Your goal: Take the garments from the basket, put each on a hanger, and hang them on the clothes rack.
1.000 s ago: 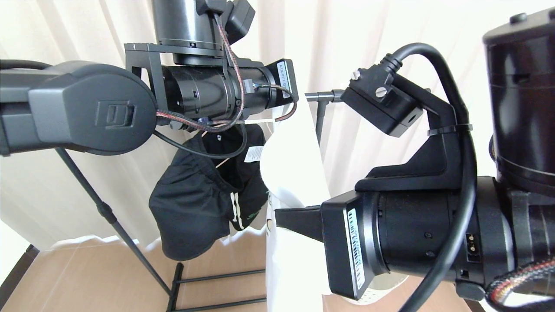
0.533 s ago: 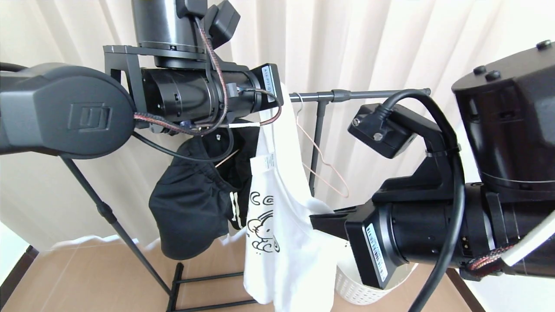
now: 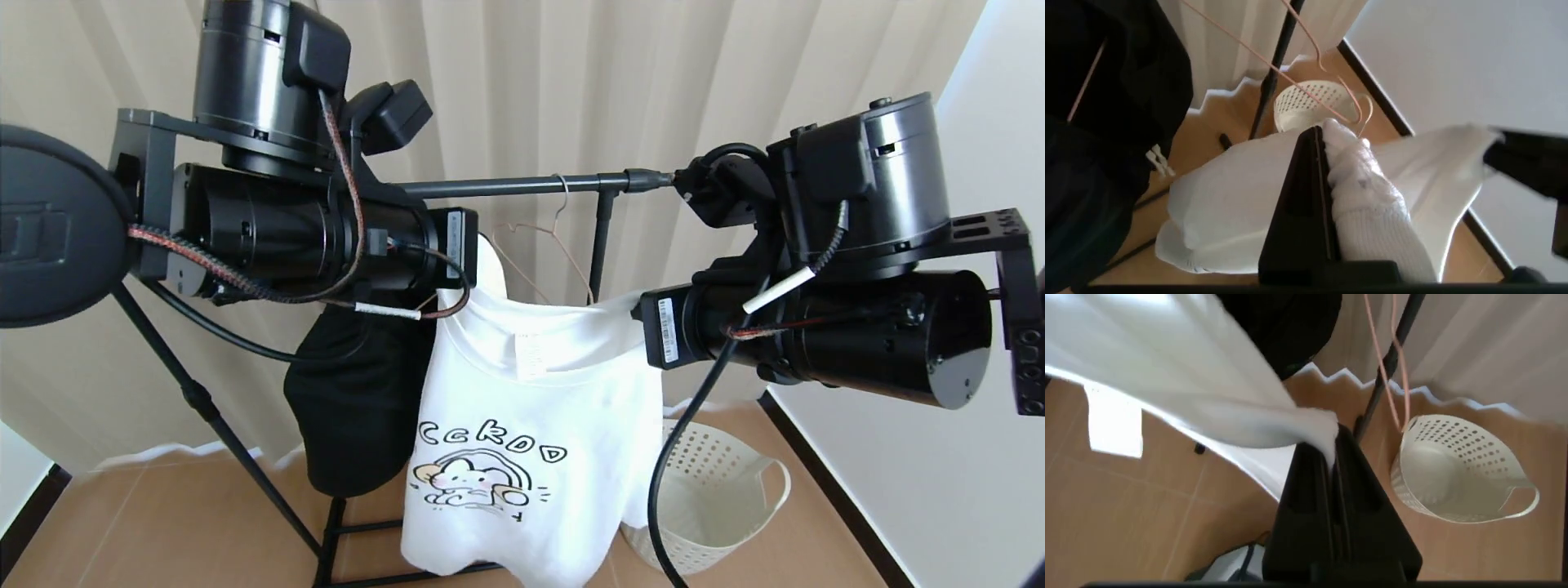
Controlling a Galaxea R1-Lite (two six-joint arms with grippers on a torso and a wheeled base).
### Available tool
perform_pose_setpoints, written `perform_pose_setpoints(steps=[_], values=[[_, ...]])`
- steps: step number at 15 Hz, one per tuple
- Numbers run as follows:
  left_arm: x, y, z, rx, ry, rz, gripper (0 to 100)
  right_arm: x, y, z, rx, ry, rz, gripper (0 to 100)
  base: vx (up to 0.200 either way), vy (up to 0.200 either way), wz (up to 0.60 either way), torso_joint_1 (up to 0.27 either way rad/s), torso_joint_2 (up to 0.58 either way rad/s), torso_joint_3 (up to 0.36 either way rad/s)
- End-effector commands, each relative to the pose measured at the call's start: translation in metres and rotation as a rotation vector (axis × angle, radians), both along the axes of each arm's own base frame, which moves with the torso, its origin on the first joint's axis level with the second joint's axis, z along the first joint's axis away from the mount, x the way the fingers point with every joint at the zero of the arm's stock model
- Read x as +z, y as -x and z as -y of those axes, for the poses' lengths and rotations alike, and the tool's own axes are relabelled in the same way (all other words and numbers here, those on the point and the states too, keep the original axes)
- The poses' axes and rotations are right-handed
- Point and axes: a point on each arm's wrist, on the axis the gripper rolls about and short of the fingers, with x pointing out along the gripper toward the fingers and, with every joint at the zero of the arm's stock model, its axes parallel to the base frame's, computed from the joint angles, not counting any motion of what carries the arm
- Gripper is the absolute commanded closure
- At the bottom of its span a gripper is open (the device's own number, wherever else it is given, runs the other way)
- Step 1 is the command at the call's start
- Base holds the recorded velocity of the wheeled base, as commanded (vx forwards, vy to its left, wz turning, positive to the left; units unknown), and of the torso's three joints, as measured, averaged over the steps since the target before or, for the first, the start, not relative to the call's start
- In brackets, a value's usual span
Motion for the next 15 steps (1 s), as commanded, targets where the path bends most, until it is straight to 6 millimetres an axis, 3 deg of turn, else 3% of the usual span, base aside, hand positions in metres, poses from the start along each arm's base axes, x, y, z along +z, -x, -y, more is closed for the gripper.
perform_pose_setpoints(steps=[1,4,8,15], values=[[-0.012,0.022,-0.007,-0.011,-0.082,-0.004,100,-0.003,-0.017,-0.006,-0.038,-0.034,0.006,100,0.000,0.000,0.00,0.000,0.00,0.000],[-0.036,0.044,-0.004,-0.055,-0.159,-0.050,100,0.007,-0.028,-0.015,-0.074,-0.164,0.035,100,0.000,0.000,0.00,0.000,0.00,0.000],[-0.067,0.066,0.020,-0.178,-0.228,-0.129,100,0.022,-0.035,-0.025,-0.110,-0.335,0.052,100,0.000,0.000,0.00,0.000,0.00,0.000],[-0.064,0.075,0.080,-0.238,-0.032,-0.235,100,0.024,-0.033,-0.037,-0.097,-0.407,0.031,100,0.000,0.000,0.00,0.000,0.00,0.000]])
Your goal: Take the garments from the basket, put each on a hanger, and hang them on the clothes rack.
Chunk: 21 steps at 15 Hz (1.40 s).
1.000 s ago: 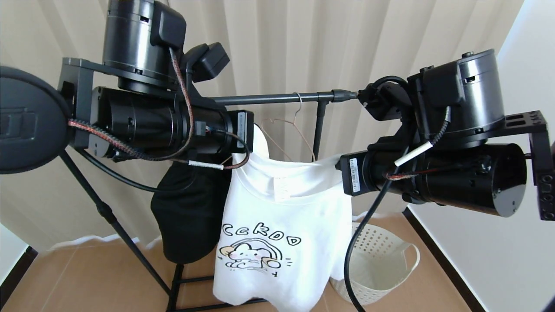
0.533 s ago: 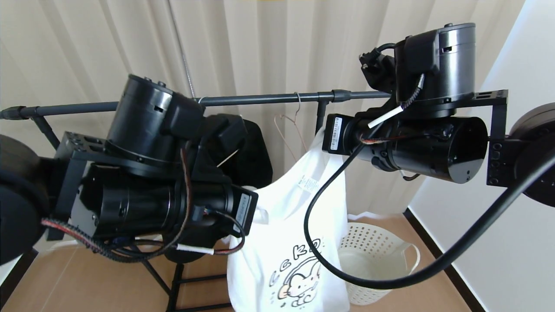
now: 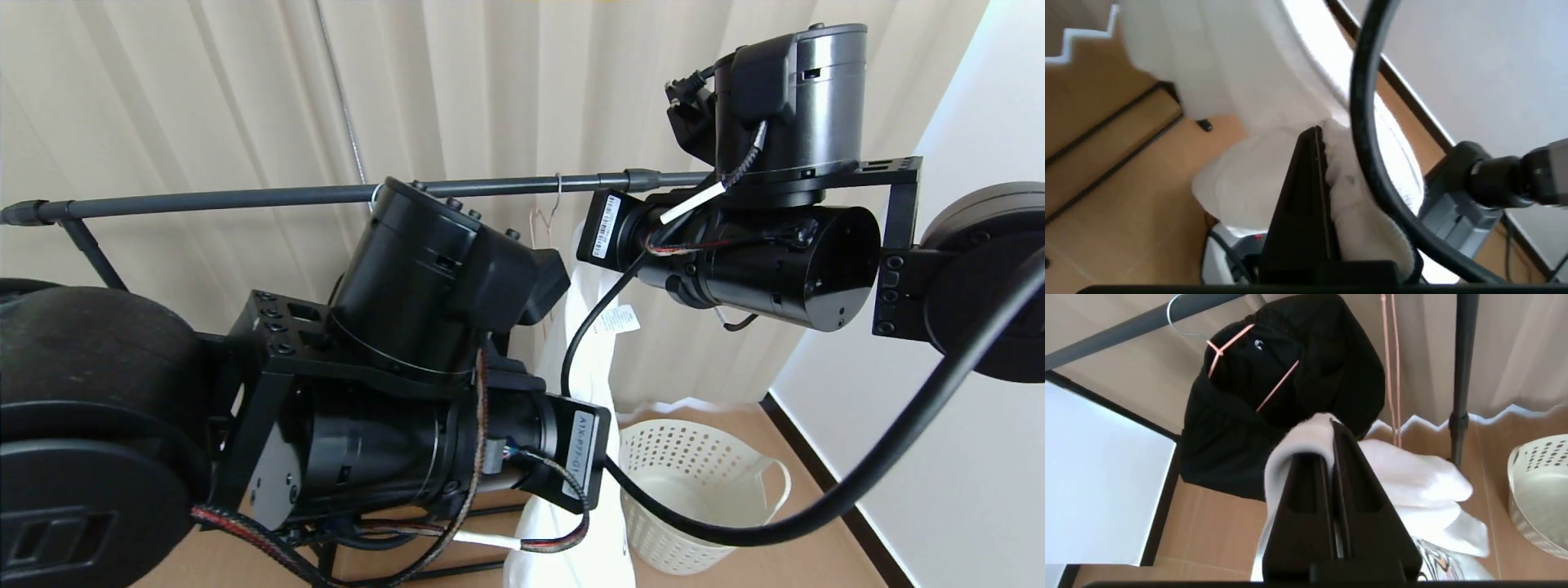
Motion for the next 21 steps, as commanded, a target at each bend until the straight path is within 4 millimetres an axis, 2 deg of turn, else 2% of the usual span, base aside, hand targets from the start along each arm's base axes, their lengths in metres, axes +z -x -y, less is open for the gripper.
perform_pose_setpoints(steps=[1,7,9,14,17,21], values=[[-0.006,-0.004,0.016,-0.010,-0.007,-0.015,100,-0.001,0.000,-0.001,0.003,0.002,-0.002,100,0.000,0.000,0.00,0.000,0.00,0.000],[0.003,-0.009,0.001,0.044,0.011,0.008,100,0.000,-0.001,0.002,-0.008,0.008,0.000,100,0.000,0.000,0.00,0.000,0.00,0.000],[0.013,-0.018,-0.025,0.130,0.025,0.037,100,0.002,-0.003,0.011,-0.032,0.024,0.002,100,0.000,0.000,0.00,0.000,0.00,0.000],[0.017,-0.041,-0.050,0.228,0.017,0.069,100,0.001,0.010,0.030,-0.011,0.156,0.032,100,0.000,0.000,0.00,0.000,0.00,0.000],[0.019,-0.052,-0.051,0.294,-0.002,0.106,100,0.002,0.022,0.042,0.009,0.233,0.059,100,0.000,0.000,0.00,0.000,0.00,0.000],[0.032,-0.071,-0.045,0.367,0.017,0.158,100,-0.009,0.032,0.052,0.016,0.381,0.074,100,0.000,0.000,0.00,0.000,0.00,0.000]])
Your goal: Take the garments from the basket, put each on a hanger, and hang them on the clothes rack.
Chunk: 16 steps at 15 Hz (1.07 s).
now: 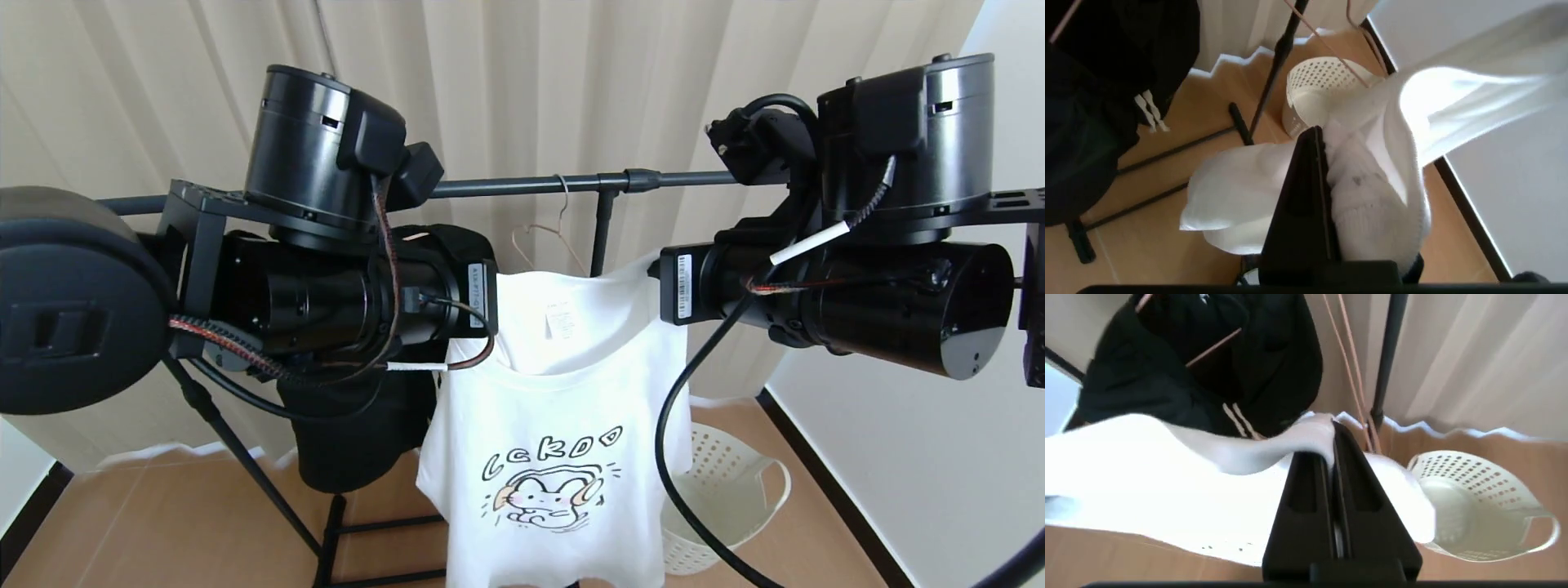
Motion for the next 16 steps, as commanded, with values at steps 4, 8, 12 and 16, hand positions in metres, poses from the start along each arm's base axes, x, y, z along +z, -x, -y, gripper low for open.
perform_pose_setpoints(steps=[4,8,12,16], values=[[0.016,-0.014,0.010,0.021,0.037,0.052,100,-0.006,0.005,0.005,-0.039,0.062,0.004,100,0.000,0.000,0.00,0.000,0.00,0.000],[0.022,-0.014,0.011,0.018,0.054,0.067,100,-0.015,0.009,0.010,-0.025,0.122,-0.009,0,0.000,0.000,0.00,0.000,0.00,0.000],[0.025,-0.013,0.012,0.016,0.065,0.074,100,-0.029,0.033,0.031,0.073,0.342,0.012,0,0.000,0.000,0.00,0.000,0.00,0.000],[0.026,-0.011,0.015,0.012,0.078,0.070,100,-0.038,0.051,0.042,0.303,0.374,0.004,0,0.000,0.000,0.00,0.000,0.00,0.000]])
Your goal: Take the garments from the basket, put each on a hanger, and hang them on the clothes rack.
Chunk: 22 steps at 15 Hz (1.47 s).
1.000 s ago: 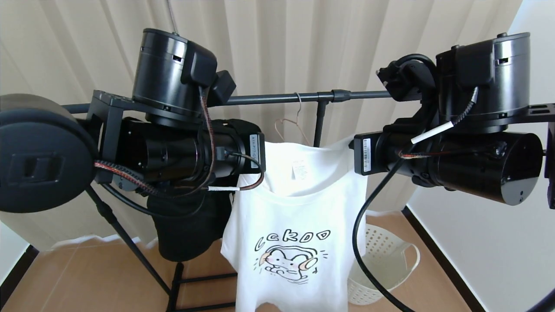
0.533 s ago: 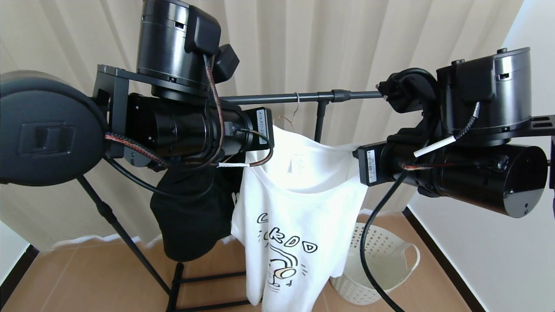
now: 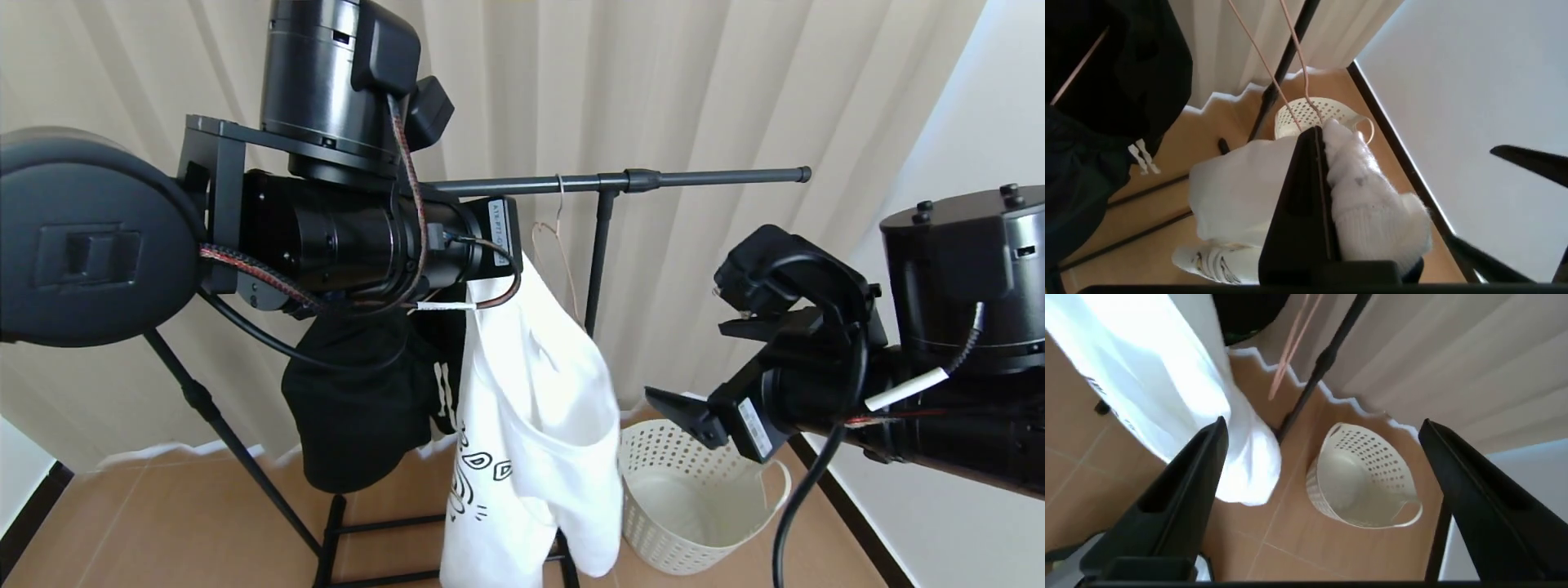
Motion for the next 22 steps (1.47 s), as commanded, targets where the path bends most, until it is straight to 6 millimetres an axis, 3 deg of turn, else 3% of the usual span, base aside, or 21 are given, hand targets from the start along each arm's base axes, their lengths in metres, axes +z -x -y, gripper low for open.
perform_pose_setpoints(steps=[1,5,10,22], values=[[0.000,0.001,0.002,-0.003,0.005,-0.002,100,0.004,0.015,0.012,0.098,-0.015,0.008,0,0.000,0.000,0.00,0.000,0.00,0.000],[-0.001,0.006,0.006,-0.023,-0.001,-0.004,100,0.000,0.013,0.004,0.281,-0.104,-0.045,0,0.000,0.000,0.00,0.000,0.00,0.000],[-0.002,0.007,0.007,-0.019,-0.008,-0.002,100,-0.016,-0.018,-0.025,0.169,-0.255,-0.055,0,0.000,0.000,0.00,0.000,0.00,0.000],[-0.003,0.007,0.010,-0.025,-0.015,-0.002,100,-0.043,-0.056,-0.044,0.103,-0.232,-0.107,0,0.000,0.000,0.00,0.000,0.00,0.000]])
